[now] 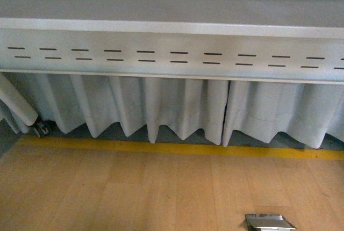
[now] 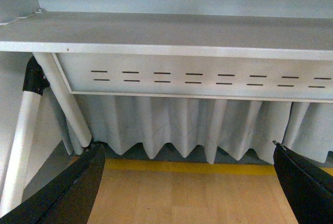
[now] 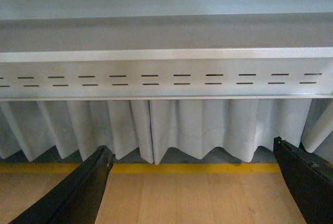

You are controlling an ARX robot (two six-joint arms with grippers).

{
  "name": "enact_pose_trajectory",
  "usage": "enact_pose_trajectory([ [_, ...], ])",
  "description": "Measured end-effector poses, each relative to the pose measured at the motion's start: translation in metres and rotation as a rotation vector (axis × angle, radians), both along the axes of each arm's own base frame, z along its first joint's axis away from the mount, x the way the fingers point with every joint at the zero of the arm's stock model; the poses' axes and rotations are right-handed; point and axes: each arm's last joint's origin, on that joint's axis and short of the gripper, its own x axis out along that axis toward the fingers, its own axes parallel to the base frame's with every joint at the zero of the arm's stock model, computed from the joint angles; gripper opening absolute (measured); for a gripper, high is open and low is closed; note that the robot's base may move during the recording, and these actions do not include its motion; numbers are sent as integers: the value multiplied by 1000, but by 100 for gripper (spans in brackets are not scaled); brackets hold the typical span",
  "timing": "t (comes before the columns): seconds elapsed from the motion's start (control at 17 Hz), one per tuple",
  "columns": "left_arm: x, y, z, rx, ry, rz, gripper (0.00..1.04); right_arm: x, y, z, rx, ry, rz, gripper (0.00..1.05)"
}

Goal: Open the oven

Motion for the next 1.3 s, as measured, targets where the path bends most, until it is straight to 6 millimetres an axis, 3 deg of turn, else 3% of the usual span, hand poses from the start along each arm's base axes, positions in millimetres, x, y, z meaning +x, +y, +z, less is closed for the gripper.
enact_pose_trajectory([
  [1.3,0,0,0,0,0,0,98,0,0,0,0,0,0,98],
])
